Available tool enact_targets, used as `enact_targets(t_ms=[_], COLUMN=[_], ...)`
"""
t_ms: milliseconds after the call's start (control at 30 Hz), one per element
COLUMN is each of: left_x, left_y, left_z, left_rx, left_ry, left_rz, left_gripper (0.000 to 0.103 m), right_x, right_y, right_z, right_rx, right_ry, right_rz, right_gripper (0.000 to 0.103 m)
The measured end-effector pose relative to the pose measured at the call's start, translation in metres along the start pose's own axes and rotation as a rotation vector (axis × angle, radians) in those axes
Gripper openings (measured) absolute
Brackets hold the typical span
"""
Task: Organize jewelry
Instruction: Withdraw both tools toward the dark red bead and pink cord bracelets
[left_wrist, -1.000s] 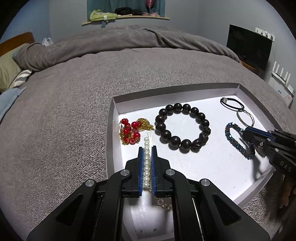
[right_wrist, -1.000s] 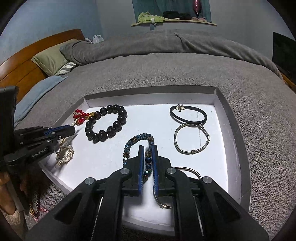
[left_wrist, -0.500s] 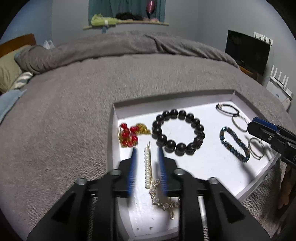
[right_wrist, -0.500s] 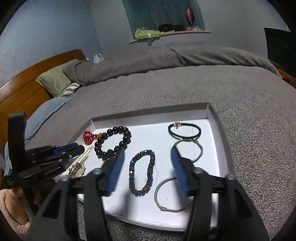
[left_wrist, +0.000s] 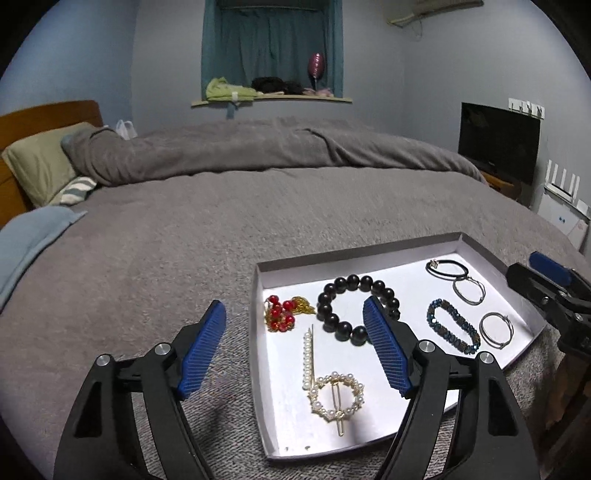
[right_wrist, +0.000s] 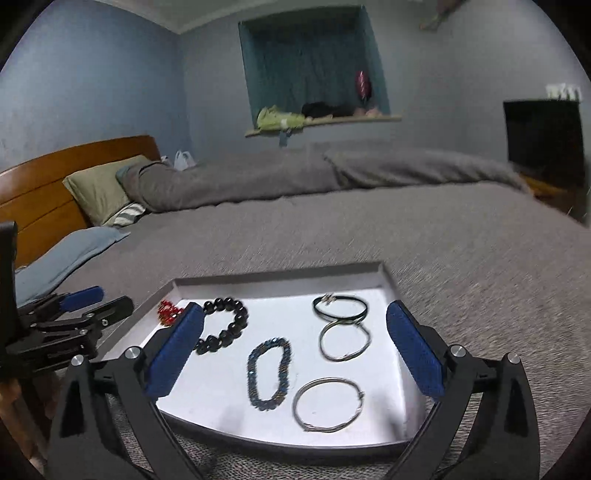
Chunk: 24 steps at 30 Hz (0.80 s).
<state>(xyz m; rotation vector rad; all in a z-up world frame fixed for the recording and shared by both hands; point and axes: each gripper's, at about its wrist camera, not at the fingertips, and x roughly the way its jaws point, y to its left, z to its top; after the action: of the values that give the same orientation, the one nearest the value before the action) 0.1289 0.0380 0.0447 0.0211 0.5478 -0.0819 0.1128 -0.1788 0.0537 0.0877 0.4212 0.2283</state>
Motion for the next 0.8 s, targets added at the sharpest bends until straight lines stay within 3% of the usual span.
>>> enact_targets(t_ms=[100, 267, 800], left_x=[-0.007, -0.028, -0.059], left_y=[0.004, 0.009, 0.036], left_z=[-0.001, -0.008, -0.057], left_rx=[-0.025, -0.023, -0.128], left_ry=[-0.029, -0.090, 0.008], left_rz=[0.028, 0.065, 0.028], left_gripper=[0.090, 0.094, 0.094], right_x=[-0.008, -0.019, -0.063], right_y=[0.000, -0.007, -0.005], right_z=[-0.003, -0.009, -0.039], right_rx=[-0.012, 0.003, 0.046], right_ry=[-0.037, -0.047, -0.026], right_rz=[-0.048, -0.077, -0.049], right_gripper=[0.098, 0.098, 0.098])
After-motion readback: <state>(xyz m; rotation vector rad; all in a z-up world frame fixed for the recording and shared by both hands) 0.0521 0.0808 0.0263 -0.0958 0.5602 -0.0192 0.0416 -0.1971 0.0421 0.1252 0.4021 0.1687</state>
